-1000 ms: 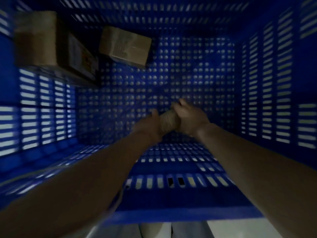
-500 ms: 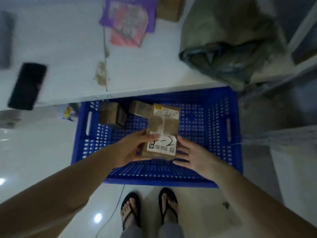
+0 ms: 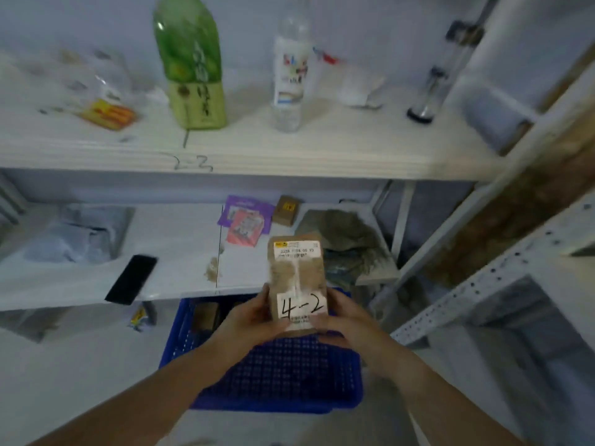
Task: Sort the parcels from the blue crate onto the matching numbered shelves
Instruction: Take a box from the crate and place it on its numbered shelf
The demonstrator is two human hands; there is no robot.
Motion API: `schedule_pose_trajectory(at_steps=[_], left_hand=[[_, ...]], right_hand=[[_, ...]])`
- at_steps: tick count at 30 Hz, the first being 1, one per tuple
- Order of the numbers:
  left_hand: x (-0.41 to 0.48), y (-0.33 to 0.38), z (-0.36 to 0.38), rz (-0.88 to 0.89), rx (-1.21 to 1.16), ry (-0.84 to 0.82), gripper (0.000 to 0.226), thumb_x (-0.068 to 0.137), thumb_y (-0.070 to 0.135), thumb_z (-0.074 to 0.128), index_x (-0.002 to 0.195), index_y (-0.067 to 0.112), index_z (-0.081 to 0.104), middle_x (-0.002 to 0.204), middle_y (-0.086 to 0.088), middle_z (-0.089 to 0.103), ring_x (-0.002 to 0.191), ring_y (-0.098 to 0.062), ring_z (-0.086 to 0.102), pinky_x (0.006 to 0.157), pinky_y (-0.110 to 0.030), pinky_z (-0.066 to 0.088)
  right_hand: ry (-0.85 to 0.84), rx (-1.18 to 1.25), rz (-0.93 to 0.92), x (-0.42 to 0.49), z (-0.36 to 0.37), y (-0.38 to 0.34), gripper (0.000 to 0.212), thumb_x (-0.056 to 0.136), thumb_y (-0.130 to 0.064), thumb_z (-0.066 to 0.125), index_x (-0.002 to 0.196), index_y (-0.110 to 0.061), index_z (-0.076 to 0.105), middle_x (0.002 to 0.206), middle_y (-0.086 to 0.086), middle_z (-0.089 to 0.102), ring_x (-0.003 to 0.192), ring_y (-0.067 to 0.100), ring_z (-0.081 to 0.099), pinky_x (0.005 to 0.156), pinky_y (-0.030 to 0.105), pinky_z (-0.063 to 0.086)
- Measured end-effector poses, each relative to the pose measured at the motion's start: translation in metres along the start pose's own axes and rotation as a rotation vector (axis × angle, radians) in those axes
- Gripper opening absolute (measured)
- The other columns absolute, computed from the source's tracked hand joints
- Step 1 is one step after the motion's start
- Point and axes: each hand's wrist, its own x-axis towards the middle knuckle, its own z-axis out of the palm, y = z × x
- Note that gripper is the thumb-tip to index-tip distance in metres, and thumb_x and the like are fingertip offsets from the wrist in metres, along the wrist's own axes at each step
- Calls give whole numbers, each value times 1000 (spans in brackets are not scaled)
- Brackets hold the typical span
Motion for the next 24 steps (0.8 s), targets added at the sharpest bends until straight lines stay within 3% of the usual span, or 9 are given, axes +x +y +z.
schedule_pose_trajectory(at_steps=[2,4,6,9,11,15,18,21,24], left_hand=[[-41,38,13,126,-2,70,44,88,11,62,122,37,49,120,2,64,96,1,66,74,-12,52],[-86,80,27,262,57,120,47,89,21,62,130,36,46,127,4,54,105,-2,60,78,-8,50],[-124,126,38,401,140,161,57,88,20,62,137,34,36,127,5,42,106,9,50,77,0,44],[-175,208,56,536,208,137,85,80,3,69,143,28,18,129,2,26,108,2,49,83,-6,48],[-205,264,67,629,252,164,86,79,-5,68,146,16,18,128,0,29,107,-6,52,86,-15,51],[-270,366,89,889,371,234,64,83,-7,61,139,12,37,124,-3,41,95,-1,54,75,-3,48],[-304,424,93,984,407,196,49,80,-9,61,118,21,57,115,-2,62,108,-20,61,86,-28,54],[-344,465,102,1000,372,-30,63,83,-12,53,133,25,43,129,-1,58,120,-16,54,86,-18,49],[-376,484,117,1043,370,-31,70,86,-14,48,145,19,29,140,2,49,128,-13,47,98,-24,43]], right_hand=[[39,19,-71,-46,12,-28,43,87,-3,58,121,-30,56,115,-5,68,109,16,63,99,38,50],[104,43,-184,-98,26,-63,42,88,4,50,115,-28,59,105,-3,70,101,14,65,90,30,54],[153,43,-316,-149,37,-105,42,89,7,47,108,-28,59,97,-5,71,90,7,67,75,20,56],[288,-37,-568,-226,48,-176,40,87,2,54,121,-18,53,104,-3,69,97,11,66,83,27,55],[384,-39,-700,-276,53,-221,43,86,4,53,124,-13,46,109,3,66,101,19,65,86,33,55],[547,-222,-884,-367,61,-295,35,94,-3,46,118,-28,39,108,-14,58,106,10,58,87,25,51],[686,-359,-987,-415,64,-330,35,96,-12,48,129,-22,39,116,-9,56,117,17,54,98,35,45],[843,-365,-1067,-462,70,-349,37,97,-15,49,133,-19,42,118,-7,58,111,15,55,87,24,40],[880,-331,-1121,-495,73,-355,40,97,-13,49,135,-21,45,123,-2,61,113,17,56,93,29,46]])
